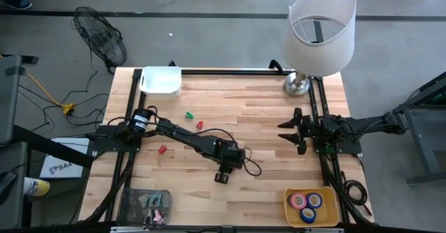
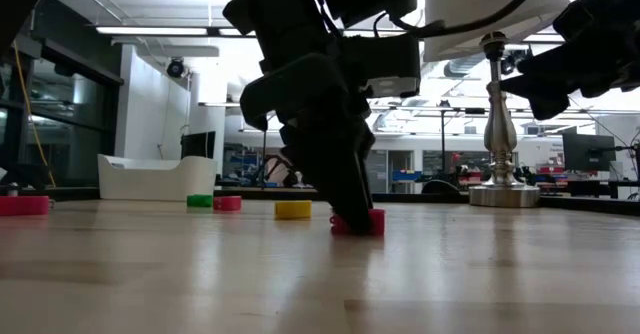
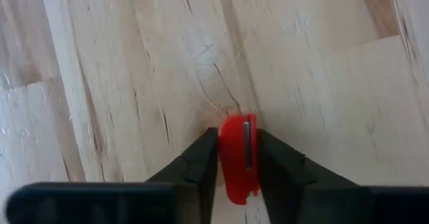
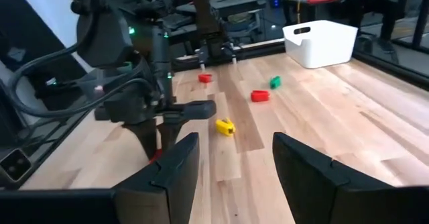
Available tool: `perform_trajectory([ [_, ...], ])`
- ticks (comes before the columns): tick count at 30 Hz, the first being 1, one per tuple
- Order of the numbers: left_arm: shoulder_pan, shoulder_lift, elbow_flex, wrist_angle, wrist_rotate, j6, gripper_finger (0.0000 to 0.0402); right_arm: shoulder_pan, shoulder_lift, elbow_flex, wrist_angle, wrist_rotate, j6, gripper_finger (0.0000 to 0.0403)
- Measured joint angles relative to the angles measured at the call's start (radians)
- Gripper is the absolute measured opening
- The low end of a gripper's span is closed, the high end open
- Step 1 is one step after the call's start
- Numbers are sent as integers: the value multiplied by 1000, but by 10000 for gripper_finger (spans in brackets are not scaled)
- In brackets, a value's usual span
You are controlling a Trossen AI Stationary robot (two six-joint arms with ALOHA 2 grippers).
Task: Pick and place Stapler, Stapler remover, tape
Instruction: Put the bottom red stapler into the white bin
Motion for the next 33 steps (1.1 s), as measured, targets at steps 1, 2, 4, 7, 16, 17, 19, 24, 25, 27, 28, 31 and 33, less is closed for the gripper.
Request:
perform_trajectory([
  [1,0,0,0,0,0,-8,78,0,0,0,0,-3,3,181],
  [2,0,0,0,-1,0,-16,66,0,0,0,0,-4,15,181],
  [4,1,0,0,-1,0,-33,53,0,0,0,0,-4,55,181],
  [7,7,0,0,-2,-5,-61,53,0,0,0,0,2,81,181],
  [16,111,-50,71,-257,-161,-75,53,0,0,0,5,20,82,181],
  [17,130,-68,72,-313,-182,-71,53,0,2,0,8,33,82,181],
  [19,163,-100,72,-400,-209,-54,53,0,5,0,10,62,82,181],
  [24,265,-185,74,-604,-312,-49,53,0,16,0,12,114,82,181],
  [25,290,-207,76,-635,-342,-49,53,0,18,0,13,116,83,181],
  [27,342,-241,74,-722,-403,-26,53,0,21,0,11,114,83,181],
  [28,369,-257,74,-725,-440,-17,53,0,21,0,12,113,83,181],
  [31,464,-295,74,-795,-540,32,53,0,20,0,11,114,83,181],
  [33,538,-312,74,-795,-592,71,53,0,24,0,17,114,83,181],
])
